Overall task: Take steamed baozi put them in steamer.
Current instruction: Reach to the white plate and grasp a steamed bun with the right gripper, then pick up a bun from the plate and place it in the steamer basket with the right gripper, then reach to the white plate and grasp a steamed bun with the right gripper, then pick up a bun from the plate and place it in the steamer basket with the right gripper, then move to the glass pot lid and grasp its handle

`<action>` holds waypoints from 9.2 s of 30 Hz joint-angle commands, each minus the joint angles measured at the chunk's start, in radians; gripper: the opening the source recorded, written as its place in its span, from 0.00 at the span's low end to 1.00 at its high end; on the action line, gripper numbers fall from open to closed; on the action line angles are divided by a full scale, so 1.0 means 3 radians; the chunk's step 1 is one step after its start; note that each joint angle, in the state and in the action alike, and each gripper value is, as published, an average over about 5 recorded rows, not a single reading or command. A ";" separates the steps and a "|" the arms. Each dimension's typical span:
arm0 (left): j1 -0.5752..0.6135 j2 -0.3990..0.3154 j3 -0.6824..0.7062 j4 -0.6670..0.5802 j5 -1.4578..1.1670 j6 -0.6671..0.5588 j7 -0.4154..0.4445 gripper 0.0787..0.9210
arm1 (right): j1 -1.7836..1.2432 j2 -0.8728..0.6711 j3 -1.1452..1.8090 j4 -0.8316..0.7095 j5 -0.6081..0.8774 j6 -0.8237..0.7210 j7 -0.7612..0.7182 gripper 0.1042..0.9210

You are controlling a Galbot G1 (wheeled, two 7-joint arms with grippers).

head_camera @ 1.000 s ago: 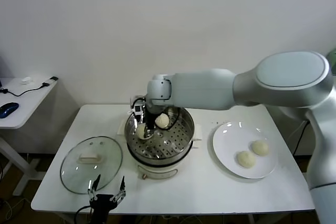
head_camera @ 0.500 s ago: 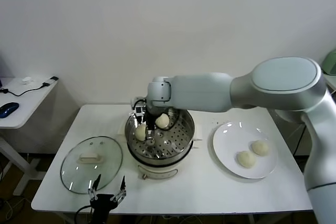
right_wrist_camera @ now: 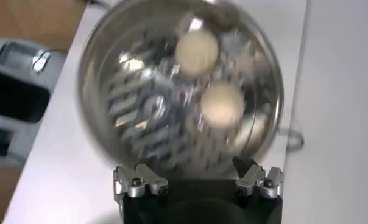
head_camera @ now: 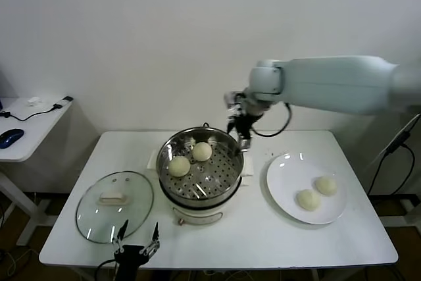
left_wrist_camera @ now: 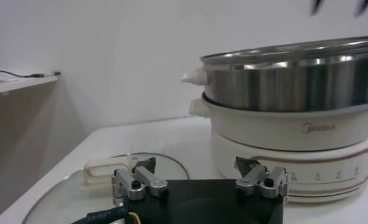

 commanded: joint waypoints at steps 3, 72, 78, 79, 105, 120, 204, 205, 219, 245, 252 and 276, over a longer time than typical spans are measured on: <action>-0.0005 0.0006 -0.0028 -0.0003 -0.0007 0.0002 0.0003 0.88 | -0.0117 -0.1407 -0.0514 0.0303 -0.1064 0.0335 -0.0270 0.88; 0.0026 -0.0058 0.0019 -0.0022 0.0087 0.0010 -0.0013 0.88 | 0.0549 0.0284 0.0619 0.0624 -0.0999 0.0765 -0.0354 0.67; 0.0057 -0.0057 0.0028 -0.0056 0.0096 0.0004 -0.0014 0.88 | 0.0075 0.0682 0.0822 0.0868 -0.1653 0.1272 -0.0156 0.67; 0.0062 -0.0056 0.0025 -0.0058 0.0097 0.0001 -0.0015 0.88 | -0.0022 0.0728 0.0840 0.0878 -0.1798 0.1352 -0.0124 0.67; 0.0109 -0.0086 -0.0011 -0.0019 0.0112 -0.0034 -0.0055 0.88 | -0.1157 0.1210 0.0940 -0.0233 -0.2753 0.2242 0.0068 0.67; 0.0105 -0.0090 0.0017 -0.0007 0.0114 -0.0053 -0.0074 0.88 | -0.0650 0.0876 0.1038 -0.0174 -0.2048 0.2547 -0.0193 0.88; 0.0193 -0.0113 0.0099 -0.0099 0.0239 -0.0062 -0.0080 0.88 | 0.0569 -0.0593 -0.0075 0.0524 0.0276 -0.0219 0.0280 0.64; 0.0188 -0.0111 0.0107 -0.0100 0.0243 -0.0060 -0.0080 0.88 | 0.0652 -0.0483 -0.0061 0.0635 0.0442 -0.0291 0.0352 0.64; 0.0192 -0.0130 0.0249 -0.0091 0.0322 -0.0102 -0.0101 0.88 | -0.0191 0.0465 0.0280 0.0666 0.0766 -0.0812 0.1027 0.64; 0.0163 -0.0107 0.0148 -0.0065 0.0240 -0.0075 -0.0081 0.88 | -0.0868 0.0666 0.0463 -0.0088 0.0230 -0.0693 0.0956 0.66; 0.0158 -0.0101 0.0144 -0.0062 0.0234 -0.0079 -0.0083 0.88 | -0.0830 0.0574 0.0572 -0.0138 0.0319 -0.0476 0.0815 0.84; -0.0006 -0.0036 -0.0075 -0.0182 -0.0010 -0.0004 -0.0063 0.88 | -0.3172 -0.1160 0.4180 0.0637 0.0059 -0.0051 0.3457 0.88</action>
